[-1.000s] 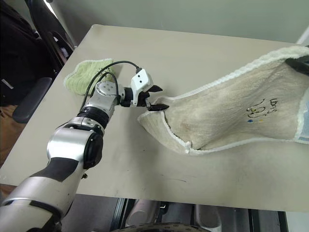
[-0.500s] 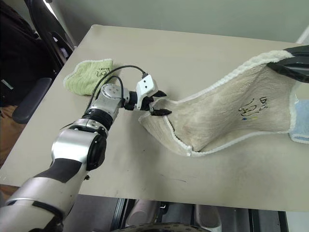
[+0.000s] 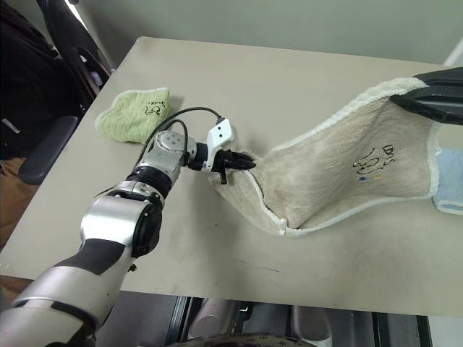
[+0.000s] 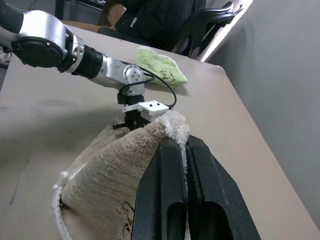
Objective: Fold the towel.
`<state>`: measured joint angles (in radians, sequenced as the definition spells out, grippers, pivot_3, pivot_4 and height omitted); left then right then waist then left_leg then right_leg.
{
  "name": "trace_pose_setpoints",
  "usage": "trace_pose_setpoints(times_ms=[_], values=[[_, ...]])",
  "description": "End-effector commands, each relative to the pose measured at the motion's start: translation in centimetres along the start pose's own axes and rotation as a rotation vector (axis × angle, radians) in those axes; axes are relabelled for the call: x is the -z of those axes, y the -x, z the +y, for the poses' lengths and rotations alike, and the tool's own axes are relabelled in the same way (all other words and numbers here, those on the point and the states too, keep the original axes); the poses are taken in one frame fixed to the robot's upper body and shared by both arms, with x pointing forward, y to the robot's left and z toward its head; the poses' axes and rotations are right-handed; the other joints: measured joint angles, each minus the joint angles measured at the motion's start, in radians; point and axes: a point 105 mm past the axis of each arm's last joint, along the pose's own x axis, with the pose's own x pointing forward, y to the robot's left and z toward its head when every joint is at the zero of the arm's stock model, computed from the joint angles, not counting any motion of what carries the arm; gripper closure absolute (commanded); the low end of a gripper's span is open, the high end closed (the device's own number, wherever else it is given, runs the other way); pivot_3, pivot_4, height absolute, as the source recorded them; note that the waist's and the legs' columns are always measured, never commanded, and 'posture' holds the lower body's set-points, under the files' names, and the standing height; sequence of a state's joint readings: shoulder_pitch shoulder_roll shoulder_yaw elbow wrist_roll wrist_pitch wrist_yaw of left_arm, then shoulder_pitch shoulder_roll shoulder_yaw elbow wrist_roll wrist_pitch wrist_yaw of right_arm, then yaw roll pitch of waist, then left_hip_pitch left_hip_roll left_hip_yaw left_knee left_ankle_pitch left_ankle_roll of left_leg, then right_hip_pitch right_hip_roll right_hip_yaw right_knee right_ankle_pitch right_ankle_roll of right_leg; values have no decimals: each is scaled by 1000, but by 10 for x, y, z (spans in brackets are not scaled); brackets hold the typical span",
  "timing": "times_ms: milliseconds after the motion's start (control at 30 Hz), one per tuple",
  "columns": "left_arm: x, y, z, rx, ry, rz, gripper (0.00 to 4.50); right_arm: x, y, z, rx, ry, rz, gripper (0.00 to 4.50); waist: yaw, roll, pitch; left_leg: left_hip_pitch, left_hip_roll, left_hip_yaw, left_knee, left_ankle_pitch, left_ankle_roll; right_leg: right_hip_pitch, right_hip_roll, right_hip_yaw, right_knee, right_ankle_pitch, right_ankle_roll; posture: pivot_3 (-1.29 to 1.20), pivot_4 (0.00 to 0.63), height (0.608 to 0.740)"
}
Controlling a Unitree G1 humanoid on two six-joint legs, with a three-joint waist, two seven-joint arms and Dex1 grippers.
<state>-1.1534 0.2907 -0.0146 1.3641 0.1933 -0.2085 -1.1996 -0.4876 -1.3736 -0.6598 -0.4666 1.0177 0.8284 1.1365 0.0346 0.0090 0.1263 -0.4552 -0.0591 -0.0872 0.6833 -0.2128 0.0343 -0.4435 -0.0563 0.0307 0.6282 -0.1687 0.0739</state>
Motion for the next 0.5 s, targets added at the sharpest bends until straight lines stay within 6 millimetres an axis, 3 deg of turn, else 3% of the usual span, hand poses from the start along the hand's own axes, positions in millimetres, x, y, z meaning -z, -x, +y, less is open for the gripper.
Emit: trace_pose_setpoints(times_ms=[33,267,500], values=[[-17,13,13,-54,8,-76,4476,-8,5,-2,42,42,-24,4500,0,0,0,0,0,0,0,0,0,0,0,0,0,0,0,0,150,733],[-36,45,30,-112,0,-177,4476,0,6,-2,60,23,-16,4500,0,0,0,0,0,0,0,0,0,0,0,0,0,0,-1,0,150,733],[-42,86,26,9,59,-231,4476,10,9,-8,83,7,-25,4500,-2,0,0,0,0,0,0,0,0,0,0,0,0,1,-2,0,150,733]])
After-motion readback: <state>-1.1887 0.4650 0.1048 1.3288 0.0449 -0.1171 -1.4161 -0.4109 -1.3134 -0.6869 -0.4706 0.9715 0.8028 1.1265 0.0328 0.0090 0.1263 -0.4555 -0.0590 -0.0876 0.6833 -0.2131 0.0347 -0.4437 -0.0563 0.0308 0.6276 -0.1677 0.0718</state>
